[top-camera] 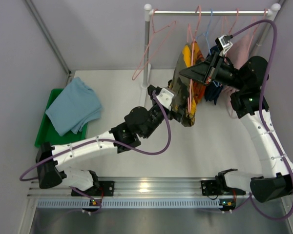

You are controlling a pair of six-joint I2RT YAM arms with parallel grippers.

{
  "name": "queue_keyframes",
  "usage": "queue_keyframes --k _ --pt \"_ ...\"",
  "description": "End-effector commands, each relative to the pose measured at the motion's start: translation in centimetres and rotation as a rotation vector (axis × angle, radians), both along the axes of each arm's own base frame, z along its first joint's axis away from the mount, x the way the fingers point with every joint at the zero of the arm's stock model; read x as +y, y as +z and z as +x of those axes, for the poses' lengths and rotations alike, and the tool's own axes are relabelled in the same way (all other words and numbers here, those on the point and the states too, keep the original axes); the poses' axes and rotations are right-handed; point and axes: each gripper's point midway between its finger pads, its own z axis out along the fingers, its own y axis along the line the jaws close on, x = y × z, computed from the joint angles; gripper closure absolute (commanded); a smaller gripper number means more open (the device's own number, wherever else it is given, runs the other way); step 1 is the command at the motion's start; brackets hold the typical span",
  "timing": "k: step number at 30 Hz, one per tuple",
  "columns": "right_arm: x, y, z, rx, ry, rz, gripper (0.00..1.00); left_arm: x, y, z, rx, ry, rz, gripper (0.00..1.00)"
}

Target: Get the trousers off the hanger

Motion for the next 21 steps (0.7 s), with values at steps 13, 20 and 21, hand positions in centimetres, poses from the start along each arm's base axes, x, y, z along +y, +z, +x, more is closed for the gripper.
queue_keyframes --k 13,20,21 --pt "-1.1 5.8 -4.5 -0.301 -0.003 0.059 1.00 1.5 5.9 4.4 -0.118 0.143 -0.094 0.11" --pt "-1.2 6.4 -5.2 -0.314 0.013 0.070 1.00 0.3 6.1 5.3 -0.153 0.119 -0.070 0.45" --pt "-1.2 6.4 -5.3 -0.316 0.014 0.070 1.00 0.0 6.1 5.2 -0.157 0.103 -0.067 0.51"
